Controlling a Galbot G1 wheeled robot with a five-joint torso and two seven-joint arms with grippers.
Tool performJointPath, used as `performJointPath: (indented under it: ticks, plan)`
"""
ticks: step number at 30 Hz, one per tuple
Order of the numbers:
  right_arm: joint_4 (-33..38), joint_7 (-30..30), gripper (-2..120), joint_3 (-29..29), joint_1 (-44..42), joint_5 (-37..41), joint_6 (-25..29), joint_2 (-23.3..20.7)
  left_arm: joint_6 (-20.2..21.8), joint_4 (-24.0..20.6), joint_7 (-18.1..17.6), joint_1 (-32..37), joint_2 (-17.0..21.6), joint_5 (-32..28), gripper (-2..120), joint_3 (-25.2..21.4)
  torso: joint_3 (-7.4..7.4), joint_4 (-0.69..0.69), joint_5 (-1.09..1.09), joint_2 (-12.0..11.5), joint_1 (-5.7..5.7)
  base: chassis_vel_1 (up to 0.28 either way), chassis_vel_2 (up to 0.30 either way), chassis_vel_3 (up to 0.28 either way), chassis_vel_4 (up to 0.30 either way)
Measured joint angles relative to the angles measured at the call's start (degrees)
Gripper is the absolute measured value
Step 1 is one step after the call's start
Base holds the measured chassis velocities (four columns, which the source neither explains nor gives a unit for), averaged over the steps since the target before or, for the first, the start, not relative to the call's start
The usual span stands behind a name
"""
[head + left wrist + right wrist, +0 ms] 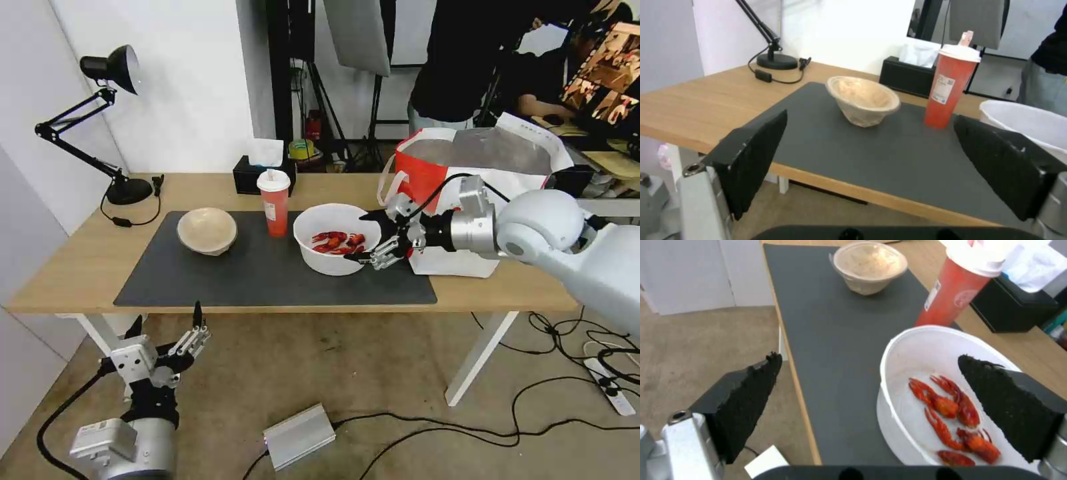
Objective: Pick up the trash from the table and place it into the takeout bag.
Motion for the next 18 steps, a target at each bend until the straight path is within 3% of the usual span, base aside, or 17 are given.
performJointPath:
  ticks: [18]
  plan:
    - [-4.53,-2.0,100,-5.58,5.36,-0.46,-0.02,4.85,0.37,0.02,-0.2,-0.83,0.08,-1.01,100,-0.22,0.0,0.0,0.0,0.0,0.0,0.0,0.0,0.0,0.0]
